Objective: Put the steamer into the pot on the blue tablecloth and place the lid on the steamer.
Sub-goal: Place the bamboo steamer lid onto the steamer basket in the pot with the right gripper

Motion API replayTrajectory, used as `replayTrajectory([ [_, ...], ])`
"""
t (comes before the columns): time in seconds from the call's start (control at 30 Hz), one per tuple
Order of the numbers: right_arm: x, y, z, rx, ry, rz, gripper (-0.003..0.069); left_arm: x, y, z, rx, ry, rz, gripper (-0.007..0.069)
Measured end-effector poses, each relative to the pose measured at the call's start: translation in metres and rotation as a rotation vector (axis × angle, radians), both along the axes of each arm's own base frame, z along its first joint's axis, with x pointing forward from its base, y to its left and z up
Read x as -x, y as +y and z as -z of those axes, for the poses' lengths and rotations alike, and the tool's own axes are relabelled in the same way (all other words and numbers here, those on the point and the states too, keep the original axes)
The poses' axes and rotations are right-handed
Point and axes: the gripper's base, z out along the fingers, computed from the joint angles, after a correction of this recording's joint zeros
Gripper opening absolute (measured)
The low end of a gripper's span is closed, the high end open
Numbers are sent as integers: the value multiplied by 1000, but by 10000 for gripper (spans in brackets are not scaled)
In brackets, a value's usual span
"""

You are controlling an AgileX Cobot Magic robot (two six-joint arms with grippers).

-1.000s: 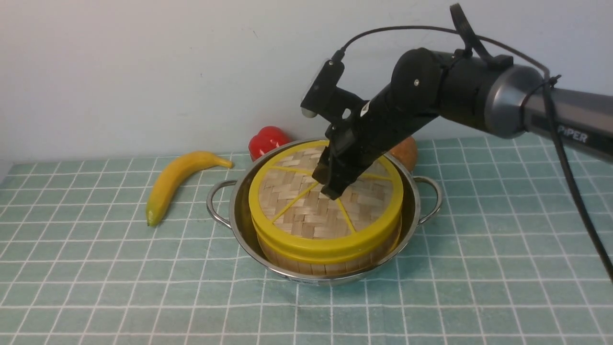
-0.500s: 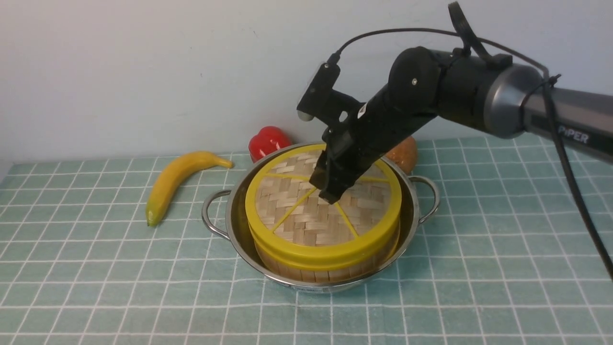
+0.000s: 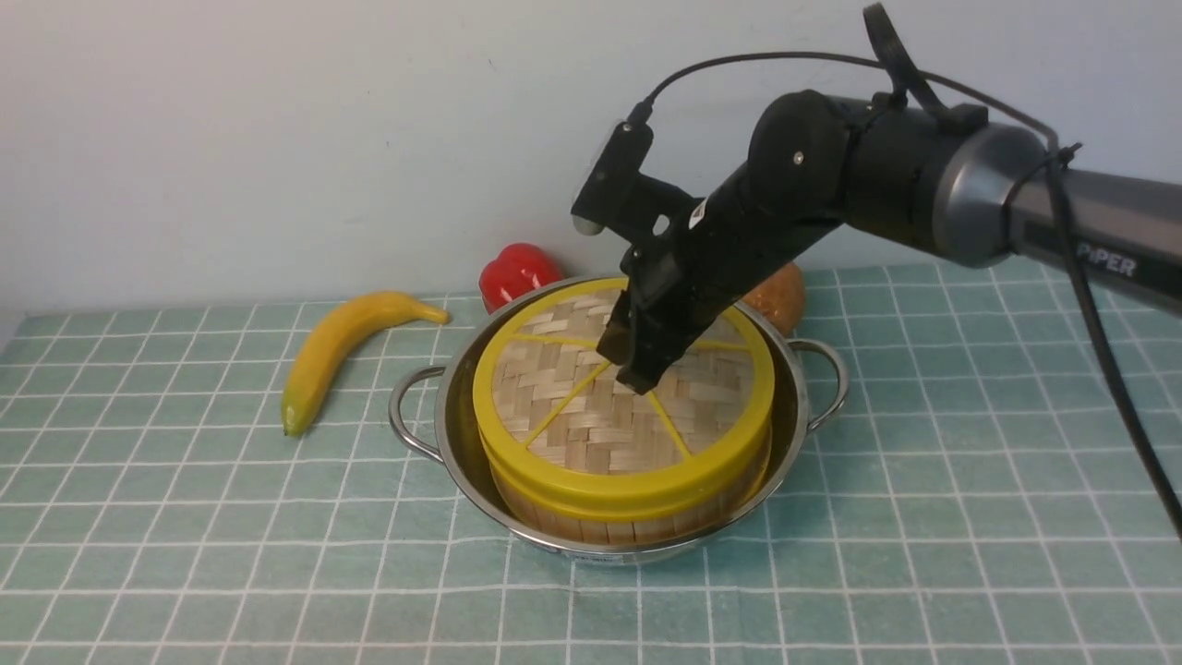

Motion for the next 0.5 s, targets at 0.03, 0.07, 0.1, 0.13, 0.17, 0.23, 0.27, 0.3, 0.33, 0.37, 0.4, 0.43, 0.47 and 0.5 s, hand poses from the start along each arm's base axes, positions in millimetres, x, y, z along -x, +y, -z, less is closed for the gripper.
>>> replayTrajectory([
  [0.03, 0, 0, 0, 0, 0, 0, 151, 0, 0, 0, 0, 0, 0, 243],
  [0.07, 0, 0, 0, -1, -1, 0, 151, 0, 0, 0, 0, 0, 0, 243],
  [0.1, 0, 0, 0, -1, -1, 0, 151, 0, 0, 0, 0, 0, 0, 243],
  [0.13, 1, 1, -1, 0, -4, -3, 151, 0, 0, 0, 0, 0, 0, 243],
  [0.17, 2, 2, -2, 5, -12, -11, 151, 0, 0, 0, 0, 0, 0, 243],
  [0.23, 5, 4, -4, 8, -15, -22, 151, 0, 0, 0, 0, 0, 0, 243],
  [0.27, 8, 7, -4, 14, -13, -35, 150, 0, 0, 0, 0, 0, 0, 243],
  [0.3, 10, 8, -4, 18, -8, -46, 150, 0, 0, 0, 0, 0, 0, 243],
  [0.33, 12, 9, -5, 20, -3, -53, 150, 0, 0, 0, 0, 0, 0, 243],
  [0.37, 12, 10, -5, 21, -2, -54, 150, 0, 0, 0, 0, 0, 0, 243],
  [0.4, 14, 11, -4, 21, 0, -59, 150, 0, 0, 0, 0, 0, 0, 243],
  [0.43, 15, 12, -4, 23, 0, -62, 150, 0, 0, 0, 0, 0, 0, 243],
  [0.47, 14, 12, -4, 25, -3, -62, 150, 0, 0, 0, 0, 0, 0, 243],
  [0.5, 14, 12, -4, 26, -3, -62, 150, 0, 0, 0, 0, 0, 0, 243],
])
